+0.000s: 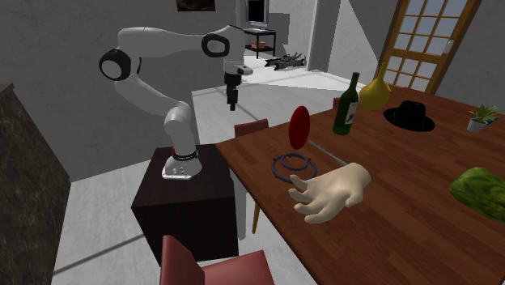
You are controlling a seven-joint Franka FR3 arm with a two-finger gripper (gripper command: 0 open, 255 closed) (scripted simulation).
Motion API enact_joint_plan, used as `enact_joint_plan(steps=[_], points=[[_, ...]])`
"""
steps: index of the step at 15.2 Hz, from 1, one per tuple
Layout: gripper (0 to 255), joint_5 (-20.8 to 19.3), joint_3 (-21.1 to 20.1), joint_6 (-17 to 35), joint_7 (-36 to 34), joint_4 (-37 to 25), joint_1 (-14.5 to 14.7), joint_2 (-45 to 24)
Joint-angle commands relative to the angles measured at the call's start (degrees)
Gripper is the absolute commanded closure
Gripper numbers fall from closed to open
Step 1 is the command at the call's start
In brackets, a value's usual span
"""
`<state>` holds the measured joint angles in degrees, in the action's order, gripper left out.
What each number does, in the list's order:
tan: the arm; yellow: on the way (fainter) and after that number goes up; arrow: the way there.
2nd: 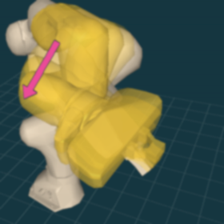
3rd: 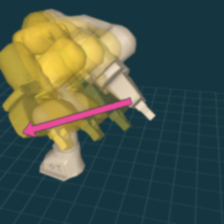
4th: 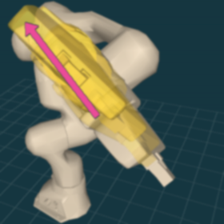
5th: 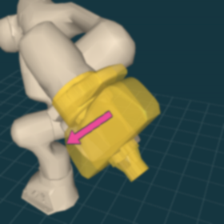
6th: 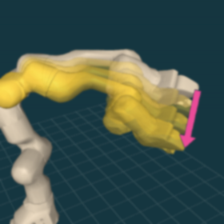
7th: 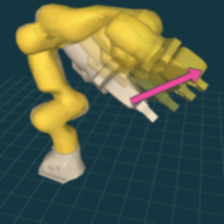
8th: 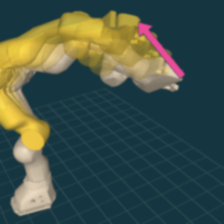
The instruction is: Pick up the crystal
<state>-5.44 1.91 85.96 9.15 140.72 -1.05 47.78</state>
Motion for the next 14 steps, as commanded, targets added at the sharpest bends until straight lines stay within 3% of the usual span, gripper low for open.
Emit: enact_joint_plan(steps=[1,14], points=[[0,0.0,0.0,0.0,0.0,0.0,0.0,0.0],[0,-19.2,9.2,-9.0,29.9,-23.8,0.4,-23.5]])
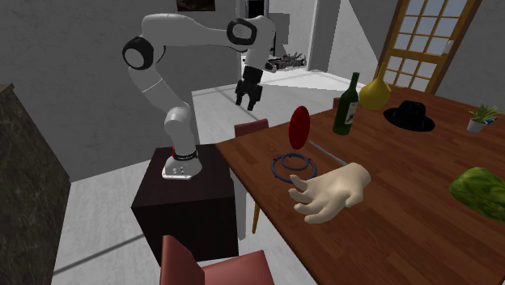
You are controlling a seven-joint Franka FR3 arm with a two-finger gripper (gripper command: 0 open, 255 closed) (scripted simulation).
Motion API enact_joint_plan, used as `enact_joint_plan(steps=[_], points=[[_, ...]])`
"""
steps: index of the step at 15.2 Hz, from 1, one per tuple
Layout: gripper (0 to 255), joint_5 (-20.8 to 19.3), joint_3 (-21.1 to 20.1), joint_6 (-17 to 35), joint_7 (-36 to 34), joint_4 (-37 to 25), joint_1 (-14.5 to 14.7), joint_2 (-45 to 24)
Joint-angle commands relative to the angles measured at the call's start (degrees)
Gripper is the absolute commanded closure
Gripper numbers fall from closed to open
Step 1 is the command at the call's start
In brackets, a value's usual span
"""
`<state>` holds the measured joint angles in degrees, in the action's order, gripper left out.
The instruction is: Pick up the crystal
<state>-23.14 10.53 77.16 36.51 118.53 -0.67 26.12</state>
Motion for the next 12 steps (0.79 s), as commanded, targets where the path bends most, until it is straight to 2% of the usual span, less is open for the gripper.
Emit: enact_joint_plan(steps=[1,12], points=[[0,-2.8,1.0,-0.6,4.8,-3.7,0.1,-3.8],[0,-15.0,4.0,-1.9,30.0,-28.4,-0.3,-27.1]])
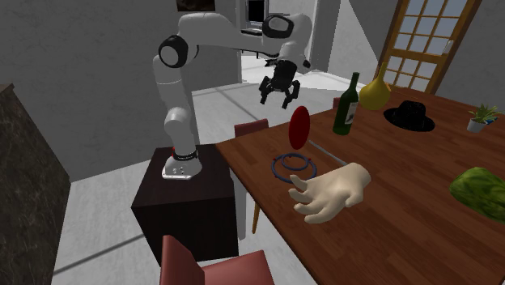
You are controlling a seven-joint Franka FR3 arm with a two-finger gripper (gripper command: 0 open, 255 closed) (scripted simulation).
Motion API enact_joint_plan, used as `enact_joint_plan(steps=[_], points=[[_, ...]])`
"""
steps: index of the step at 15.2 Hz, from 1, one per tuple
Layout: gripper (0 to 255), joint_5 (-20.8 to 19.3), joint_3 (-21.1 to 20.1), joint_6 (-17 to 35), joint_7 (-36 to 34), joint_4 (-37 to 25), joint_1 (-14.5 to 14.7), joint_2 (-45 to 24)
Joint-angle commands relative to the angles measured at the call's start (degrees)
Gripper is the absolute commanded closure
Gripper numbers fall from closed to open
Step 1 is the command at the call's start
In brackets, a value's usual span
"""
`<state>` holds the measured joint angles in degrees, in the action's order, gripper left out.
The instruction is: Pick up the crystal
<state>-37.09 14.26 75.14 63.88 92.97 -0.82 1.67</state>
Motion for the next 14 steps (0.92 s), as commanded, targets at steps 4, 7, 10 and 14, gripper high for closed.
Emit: enact_joint_plan(steps=[4,7,10,14], points=[[0,-4.7,0.6,0.4,11.6,-13.2,-0.8,-11.8],[0,-7.3,0.7,0.6,18.3,-21.8,-1.3,-19.0],[0,-7.1,0.6,2.3,16.5,-18.6,-1.4,-18.2],[0,-6.9,0.4,4.5,14.3,-14.7,-1.4,-17.4]])
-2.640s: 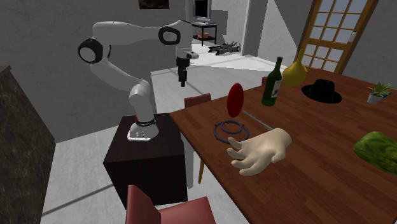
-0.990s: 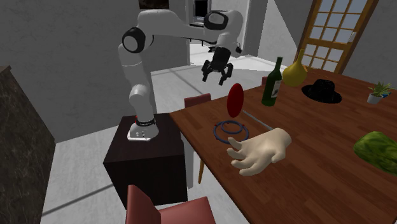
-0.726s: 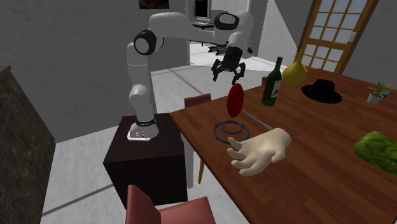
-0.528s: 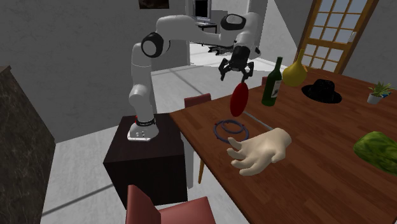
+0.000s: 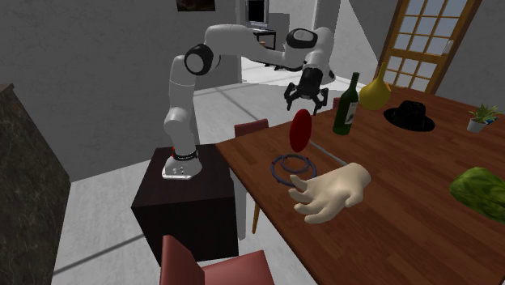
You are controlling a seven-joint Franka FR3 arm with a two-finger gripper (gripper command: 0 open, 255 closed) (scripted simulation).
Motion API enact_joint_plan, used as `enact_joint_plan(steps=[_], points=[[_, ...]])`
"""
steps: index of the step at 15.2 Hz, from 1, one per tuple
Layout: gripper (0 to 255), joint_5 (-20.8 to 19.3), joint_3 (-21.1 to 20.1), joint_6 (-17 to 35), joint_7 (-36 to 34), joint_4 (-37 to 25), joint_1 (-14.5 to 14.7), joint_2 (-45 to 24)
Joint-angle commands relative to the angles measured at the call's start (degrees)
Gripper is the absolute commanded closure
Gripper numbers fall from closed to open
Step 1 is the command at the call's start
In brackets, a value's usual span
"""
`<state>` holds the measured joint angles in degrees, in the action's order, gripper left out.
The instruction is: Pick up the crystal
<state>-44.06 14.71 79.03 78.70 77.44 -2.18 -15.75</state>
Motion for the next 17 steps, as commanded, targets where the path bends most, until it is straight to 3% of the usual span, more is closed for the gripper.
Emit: enact_joint_plan(steps=[1,3,4,13,17], points=[[0,0.1,-0.1,0.9,-0.8,1.3,0.0,0.1],[0,0.1,-0.1,0.9,-0.8,1.3,0.0,0.1],[255,0.1,-0.1,0.9,-0.8,1.3,0.0,0.1],[255,0.1,-0.1,0.9,-0.8,1.3,0.0,0.1],[255,-0.1,0.1,-1.3,1.4,-2.5,0.0,-0.6]])
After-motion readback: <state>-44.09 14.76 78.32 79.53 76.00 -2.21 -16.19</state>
